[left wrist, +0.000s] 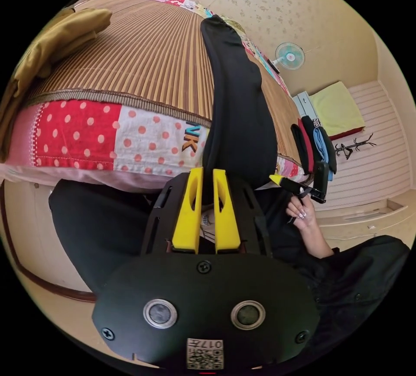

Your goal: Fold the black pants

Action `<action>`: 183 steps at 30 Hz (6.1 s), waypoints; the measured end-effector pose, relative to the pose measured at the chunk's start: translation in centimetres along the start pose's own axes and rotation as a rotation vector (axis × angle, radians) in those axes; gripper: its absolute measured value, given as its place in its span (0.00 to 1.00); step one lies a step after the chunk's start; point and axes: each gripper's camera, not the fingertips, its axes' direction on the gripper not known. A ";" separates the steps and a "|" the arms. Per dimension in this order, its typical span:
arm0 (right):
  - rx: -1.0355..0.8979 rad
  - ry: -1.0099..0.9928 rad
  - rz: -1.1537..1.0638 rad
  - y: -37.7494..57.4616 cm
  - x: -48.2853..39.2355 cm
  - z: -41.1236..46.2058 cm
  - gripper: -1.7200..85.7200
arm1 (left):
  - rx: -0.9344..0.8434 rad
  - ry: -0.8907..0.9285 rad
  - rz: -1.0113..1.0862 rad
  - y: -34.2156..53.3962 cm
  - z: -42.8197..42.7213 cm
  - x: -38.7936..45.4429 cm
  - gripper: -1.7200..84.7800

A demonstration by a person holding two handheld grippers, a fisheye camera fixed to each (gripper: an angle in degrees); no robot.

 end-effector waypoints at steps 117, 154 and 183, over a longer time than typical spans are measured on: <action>0.067 -0.177 -0.062 -5.1 0.6 -0.8 0.11 | 0.076 0.264 0.162 -8.5 5.1 -2.1 0.12; -0.079 -0.367 -0.120 -6.3 -2.6 -5.4 0.05 | -0.030 0.379 0.359 -9.6 9.2 3.6 0.07; 0.286 -0.470 -0.872 1.5 -34.3 -35.0 0.04 | 0.584 0.651 0.923 -1.2 -17.2 29.4 0.07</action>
